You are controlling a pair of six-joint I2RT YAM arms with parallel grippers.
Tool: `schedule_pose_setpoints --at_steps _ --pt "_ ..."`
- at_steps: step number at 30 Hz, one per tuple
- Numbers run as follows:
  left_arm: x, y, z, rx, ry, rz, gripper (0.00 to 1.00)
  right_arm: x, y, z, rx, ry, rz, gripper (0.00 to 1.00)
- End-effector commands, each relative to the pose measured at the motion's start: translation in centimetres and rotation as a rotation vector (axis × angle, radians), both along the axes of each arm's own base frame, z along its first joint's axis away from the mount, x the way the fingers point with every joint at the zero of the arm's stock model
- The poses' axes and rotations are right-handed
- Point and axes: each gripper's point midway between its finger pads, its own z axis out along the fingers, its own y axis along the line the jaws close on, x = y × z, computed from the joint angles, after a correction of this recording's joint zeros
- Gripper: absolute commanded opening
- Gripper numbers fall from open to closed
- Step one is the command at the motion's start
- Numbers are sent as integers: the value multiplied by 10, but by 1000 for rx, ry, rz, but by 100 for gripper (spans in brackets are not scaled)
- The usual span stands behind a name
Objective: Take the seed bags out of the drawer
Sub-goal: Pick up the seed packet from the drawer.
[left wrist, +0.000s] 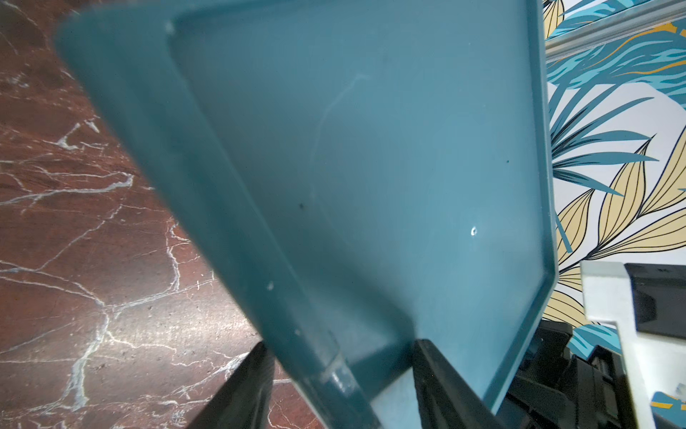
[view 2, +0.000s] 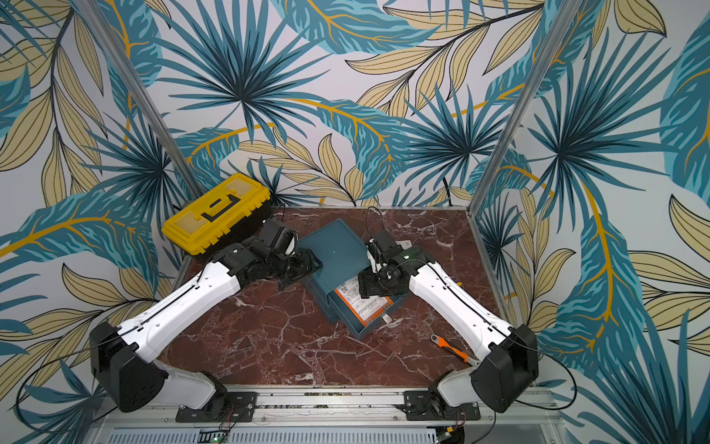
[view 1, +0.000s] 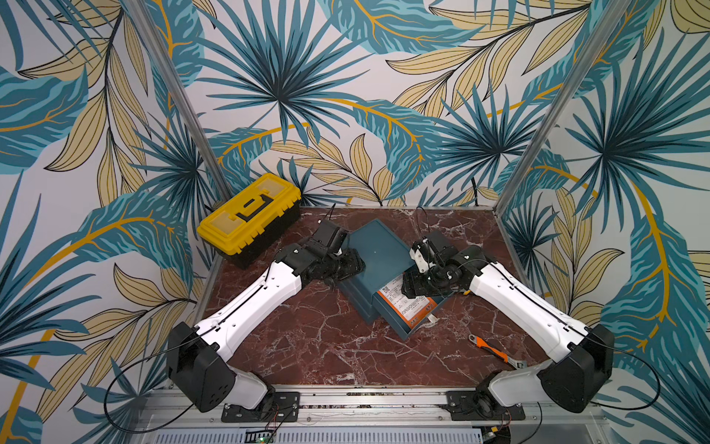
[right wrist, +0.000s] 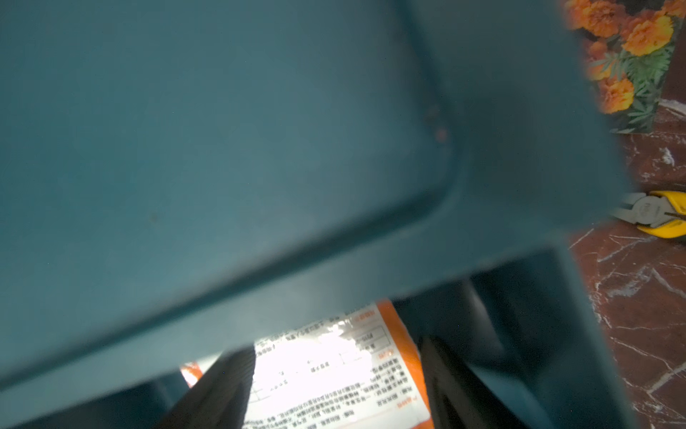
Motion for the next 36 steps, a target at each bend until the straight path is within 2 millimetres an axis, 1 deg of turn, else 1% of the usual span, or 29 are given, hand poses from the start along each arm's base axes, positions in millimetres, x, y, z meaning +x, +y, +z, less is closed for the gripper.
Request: schedule_pose_setpoints --at_steps 1,10,15,18,23,25,28,31,33,36 --pt "5 -6 -3 -8 -13 -11 63 0 -3 -4 -22 2 -20 76" --pt "3 -6 -9 -15 -8 -13 63 1 -2 -8 -34 3 -36 76" --pt "4 -7 -6 -21 -17 -14 63 2 -2 -11 -38 10 -48 75" --pt "4 -9 -7 -25 -16 -18 63 2 -1 -13 -32 15 -53 72" --pt "5 -10 -10 -31 -9 -17 63 -1 6 -13 11 32 -50 67" --pt "5 -10 -10 -32 -8 -16 63 -4 9 -15 30 43 -53 63" --pt "6 -12 -10 -39 -8 -15 63 -7 13 -13 65 52 -56 50" --pt "7 -12 -10 -40 -9 -14 63 -10 12 -11 82 48 -67 39" --pt "7 -13 -11 -42 -8 -15 63 -12 11 -9 90 47 -70 36" --pt "6 -12 -11 -41 -8 -18 63 -15 15 -9 115 59 -56 31"
